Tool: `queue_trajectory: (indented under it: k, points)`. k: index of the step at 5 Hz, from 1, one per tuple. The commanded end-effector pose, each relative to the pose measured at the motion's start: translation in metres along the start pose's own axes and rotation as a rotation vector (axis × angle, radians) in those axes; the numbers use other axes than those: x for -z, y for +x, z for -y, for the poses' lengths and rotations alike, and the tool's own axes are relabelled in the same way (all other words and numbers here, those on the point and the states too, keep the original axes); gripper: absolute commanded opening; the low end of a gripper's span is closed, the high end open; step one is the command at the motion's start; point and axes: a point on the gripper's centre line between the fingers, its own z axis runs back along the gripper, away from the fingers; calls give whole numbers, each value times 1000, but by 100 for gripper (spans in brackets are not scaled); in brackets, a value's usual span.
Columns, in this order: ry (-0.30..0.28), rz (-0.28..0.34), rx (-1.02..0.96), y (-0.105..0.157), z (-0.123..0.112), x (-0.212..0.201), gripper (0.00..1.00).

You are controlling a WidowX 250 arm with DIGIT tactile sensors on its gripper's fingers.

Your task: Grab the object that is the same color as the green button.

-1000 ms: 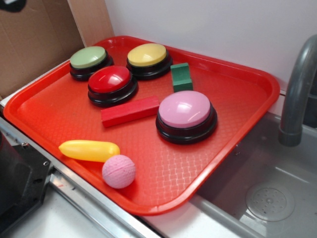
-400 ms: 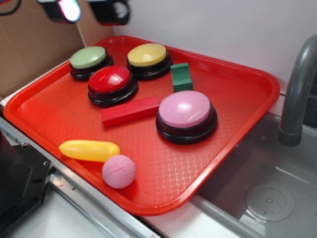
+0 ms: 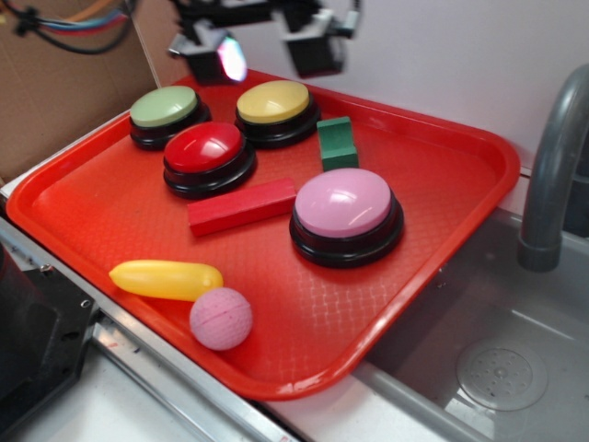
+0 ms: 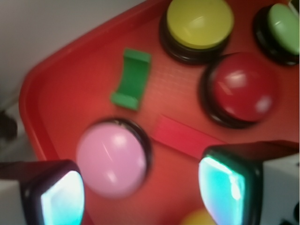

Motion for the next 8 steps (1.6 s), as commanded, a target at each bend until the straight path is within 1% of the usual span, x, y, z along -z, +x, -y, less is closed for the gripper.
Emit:
queue_trajectory:
  k: [1, 2, 3, 4, 5, 6, 7, 8]
  points:
    - [52, 41, -182, 55, 18, 43, 100]
    - [114, 38, -219, 66, 21, 64, 100]
    - [134, 58, -253, 72, 15, 81, 100]
    - [164, 56, -281, 75, 7, 89, 100]
    - [180, 68, -284, 74, 1, 95, 100]
    - [181, 49, -301, 72, -2, 103, 100]
    - [168, 34, -309, 73, -3, 107, 100]
    - [166, 58, -324, 72, -6, 109, 26]
